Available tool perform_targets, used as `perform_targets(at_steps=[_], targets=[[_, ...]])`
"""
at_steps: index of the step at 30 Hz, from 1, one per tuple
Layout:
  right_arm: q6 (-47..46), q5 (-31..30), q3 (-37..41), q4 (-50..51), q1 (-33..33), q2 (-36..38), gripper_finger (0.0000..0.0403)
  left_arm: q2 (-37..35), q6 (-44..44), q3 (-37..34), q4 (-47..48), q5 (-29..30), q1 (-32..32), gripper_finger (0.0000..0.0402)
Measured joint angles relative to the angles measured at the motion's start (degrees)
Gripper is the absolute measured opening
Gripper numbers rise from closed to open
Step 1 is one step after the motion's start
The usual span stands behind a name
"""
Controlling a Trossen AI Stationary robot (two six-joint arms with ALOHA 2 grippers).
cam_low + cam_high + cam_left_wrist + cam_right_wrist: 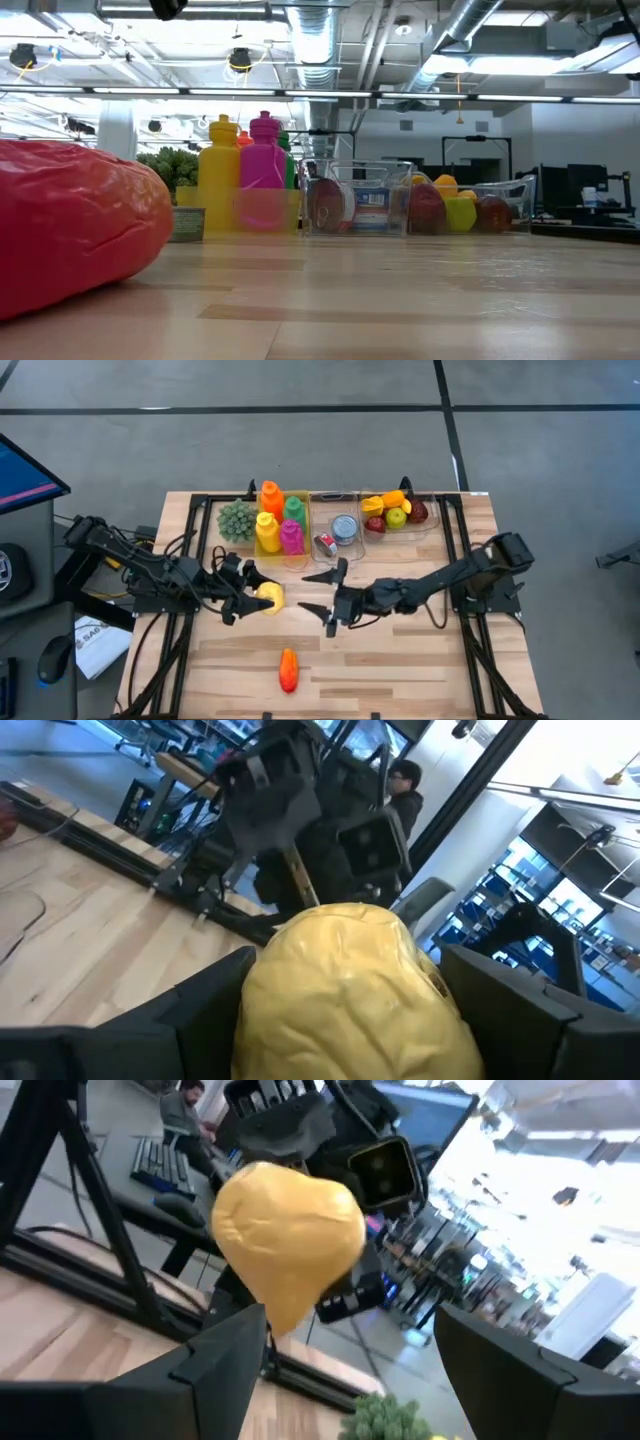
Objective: Pick & Place Food Item
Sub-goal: Put the yellow pear into the right transparent bin
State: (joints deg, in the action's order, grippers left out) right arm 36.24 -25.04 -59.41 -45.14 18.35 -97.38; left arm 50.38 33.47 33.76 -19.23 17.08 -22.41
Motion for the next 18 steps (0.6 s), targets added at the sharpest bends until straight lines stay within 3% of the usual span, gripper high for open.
perform_targets(at_steps=[12, 18], targets=[[3.4, 0.9, -11.3, -5.0, -0.5, -13.8, 0.0286, -0.2, 0.0, 0.0, 0.3, 0.1, 0.0, 0.0293], [3.4, 0.4, -15.9, -5.1, -1.0, -16.3, 0.0286, -0.5, -0.1, 0.1, -0.1, 0.0, -0.2, 0.0292]])
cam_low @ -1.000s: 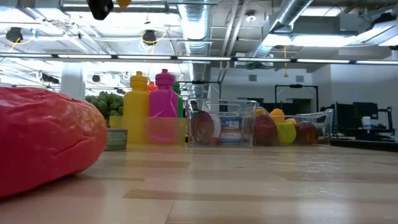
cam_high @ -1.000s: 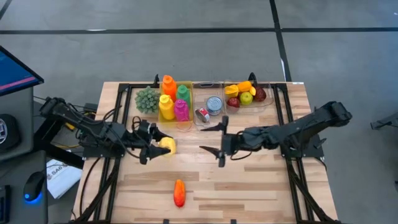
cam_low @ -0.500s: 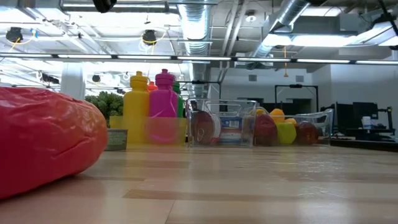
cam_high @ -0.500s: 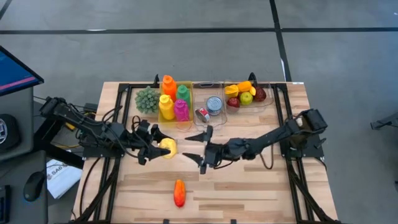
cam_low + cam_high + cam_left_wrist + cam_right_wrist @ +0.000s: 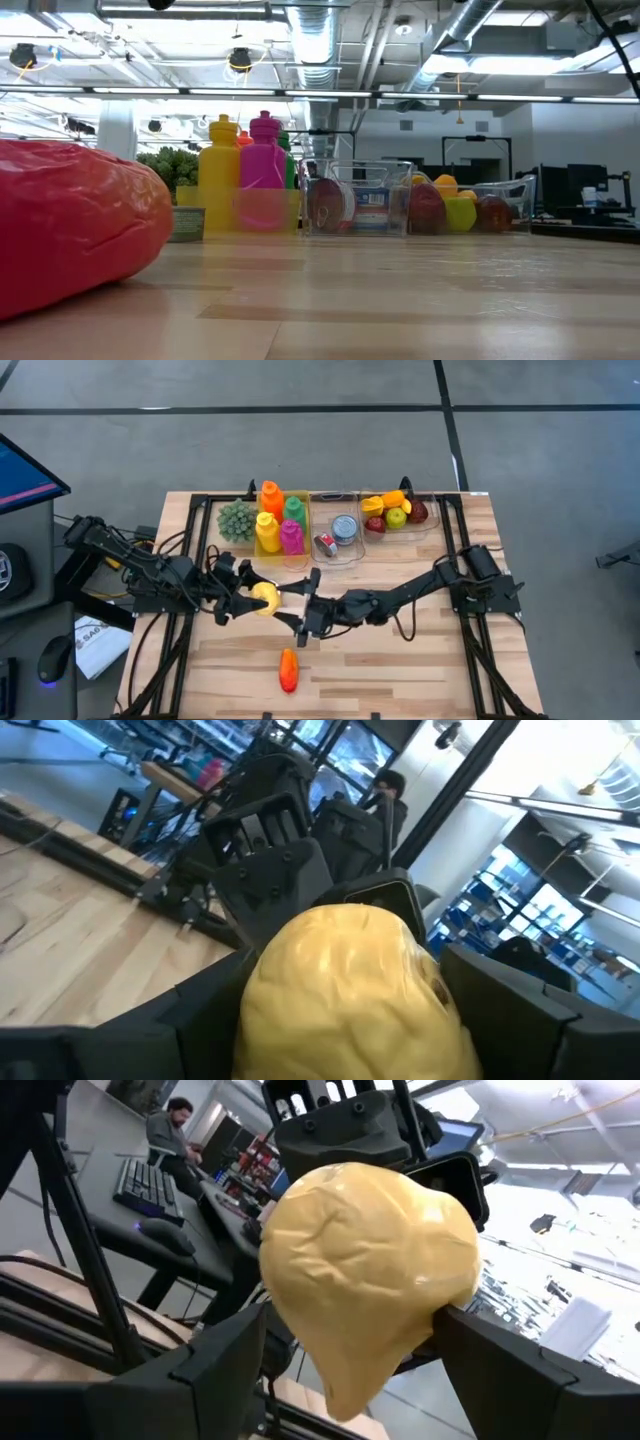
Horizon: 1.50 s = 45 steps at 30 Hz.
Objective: Pick & Place Food Item
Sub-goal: Put the yellow pear into the right transparent bin
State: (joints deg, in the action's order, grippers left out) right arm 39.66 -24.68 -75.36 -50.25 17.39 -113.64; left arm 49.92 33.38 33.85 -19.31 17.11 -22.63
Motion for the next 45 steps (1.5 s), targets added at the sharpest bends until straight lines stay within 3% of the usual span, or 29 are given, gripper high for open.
perform_targets(at_steps=[21, 28, 45], targets=[[-1.7, 2.6, -0.5, -1.2, -1.3, 0.3, 0.0286, 0.5, 0.4, 0.0, -1.5, -1.0, 0.0, 0.0292], [-1.7, 7.0, -0.5, -1.4, -2.4, 0.4, 0.0286, 0.3, 0.2, 0.0, -1.7, -1.1, 0.0, 0.0293], [-1.6, 7.2, -0.6, -1.3, -3.3, 0.4, 0.0286, 0.0, 0.0, -0.1, -1.9, -0.6, 0.3, 0.0331]])
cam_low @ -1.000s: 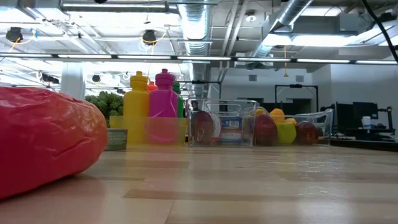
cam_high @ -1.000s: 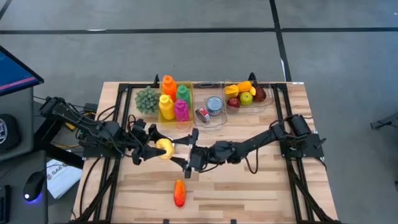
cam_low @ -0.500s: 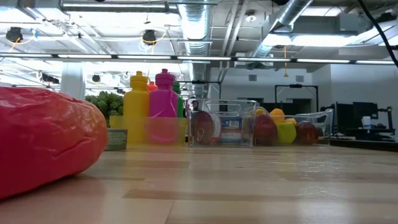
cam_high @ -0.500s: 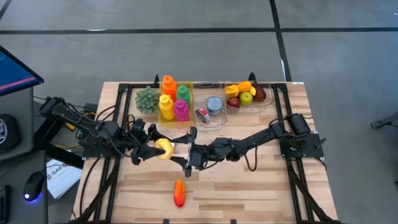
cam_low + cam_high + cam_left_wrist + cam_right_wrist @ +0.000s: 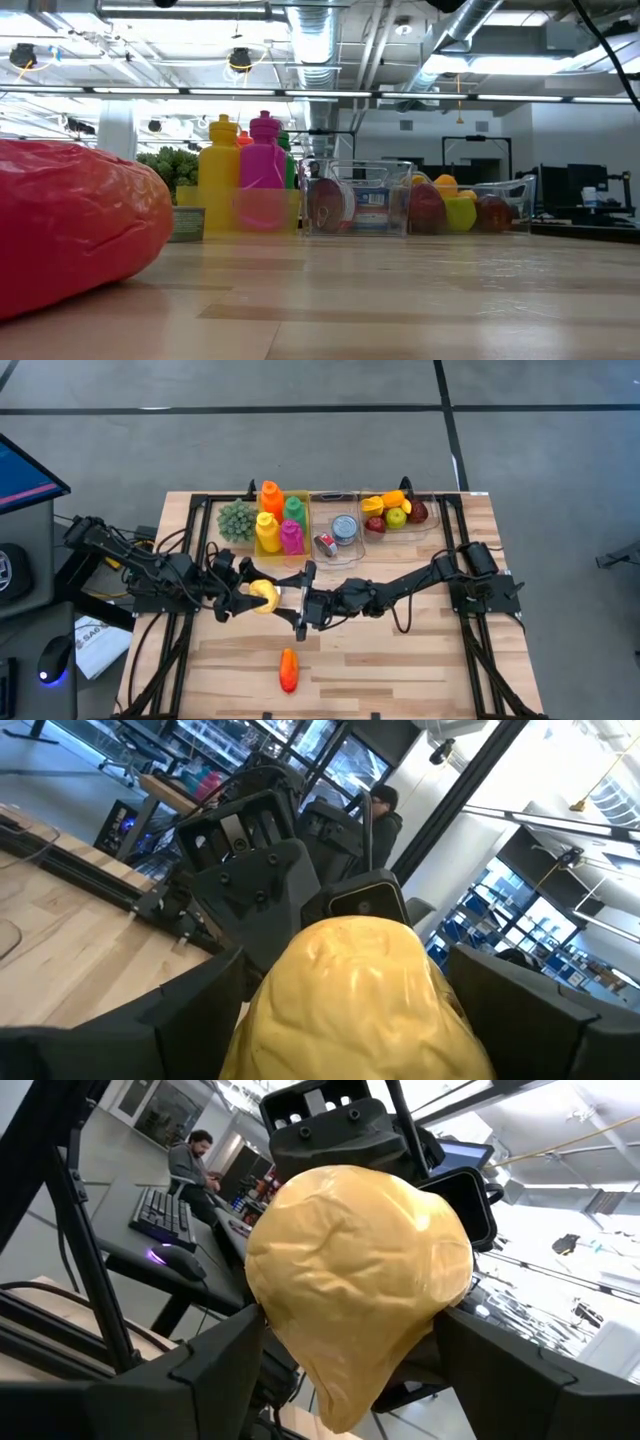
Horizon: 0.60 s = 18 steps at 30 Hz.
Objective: Pick & Place Food Item
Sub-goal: Put the yellow pear into the right transparent bin
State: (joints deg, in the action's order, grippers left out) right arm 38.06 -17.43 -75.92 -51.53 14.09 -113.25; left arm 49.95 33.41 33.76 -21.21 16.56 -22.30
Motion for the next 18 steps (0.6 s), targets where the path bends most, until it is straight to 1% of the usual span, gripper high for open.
perform_targets(at_steps=[5, 7, 10, 14, 16, 18], targets=[[-0.1, -0.2, 0.0, -1.0, 0.0, -0.1, 0.0287, -0.1, 0.0, 0.0, -0.4, -0.1, 0.0, 0.0332], [-0.2, -0.2, 0.0, -1.3, 0.2, -0.1, 0.0294, -0.1, 0.0, 0.0, -0.4, -0.1, 0.0, 0.0332], [-0.3, -0.4, -0.1, -1.4, 0.5, -0.1, 0.0317, -0.1, -0.2, 0.0, -0.4, -0.5, 0.0, 0.0332], [-0.5, -0.4, -0.1, -1.3, 0.3, -0.1, 0.0361, 0.0, 0.0, 0.0, -0.2, -0.5, 0.0, 0.0332], [-0.5, 0.7, -0.2, -1.2, 0.0, -0.1, 0.0376, 0.0, 0.0, 0.0, -0.1, -0.5, 0.0, 0.0332], [-0.6, 2.5, -0.2, -1.1, -0.5, -0.1, 0.0382, 0.2, 0.0, 0.0, -0.2, -0.5, -0.1, 0.0332]])
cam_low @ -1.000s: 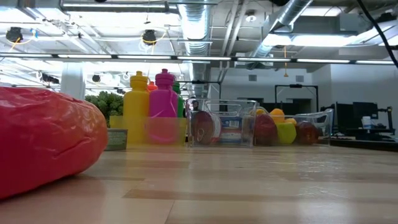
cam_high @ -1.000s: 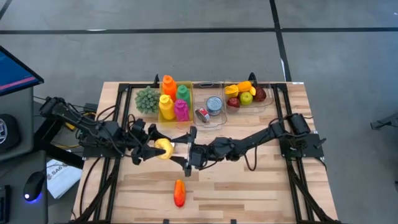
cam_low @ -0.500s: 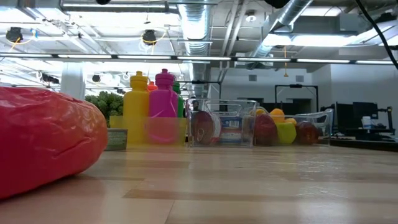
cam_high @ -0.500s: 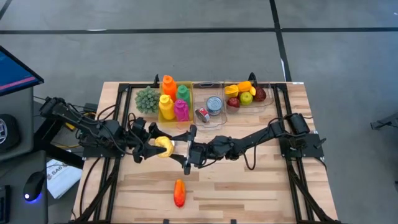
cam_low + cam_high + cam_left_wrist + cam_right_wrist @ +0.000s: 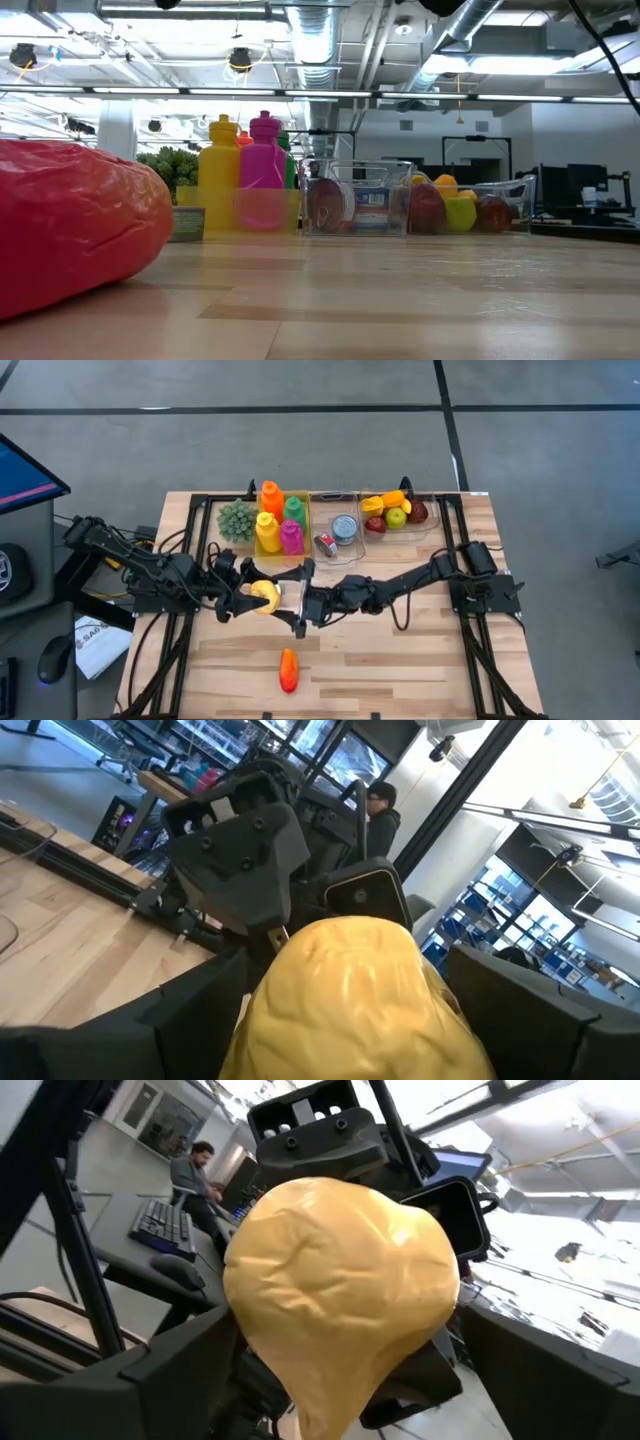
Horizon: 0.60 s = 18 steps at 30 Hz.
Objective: Pick & Place Food Item
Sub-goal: Put the yellow pear into the right transparent bin
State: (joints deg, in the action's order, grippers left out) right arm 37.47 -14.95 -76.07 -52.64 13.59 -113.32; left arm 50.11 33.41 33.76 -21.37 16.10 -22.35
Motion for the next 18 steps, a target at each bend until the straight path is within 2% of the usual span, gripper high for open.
perform_targets(at_steps=[9, 18], targets=[[-2.0, 8.4, 0.0, 1.1, -1.6, 0.0, 0.0355, 0.0, -0.1, 0.0, 0.0, -0.1, 0.7, 0.0332], [-1.0, 8.8, 0.0, 1.8, -1.5, 0.0, 0.0302, 0.0, -0.1, 0.0, 0.2, -0.5, 1.0, 0.0332]])
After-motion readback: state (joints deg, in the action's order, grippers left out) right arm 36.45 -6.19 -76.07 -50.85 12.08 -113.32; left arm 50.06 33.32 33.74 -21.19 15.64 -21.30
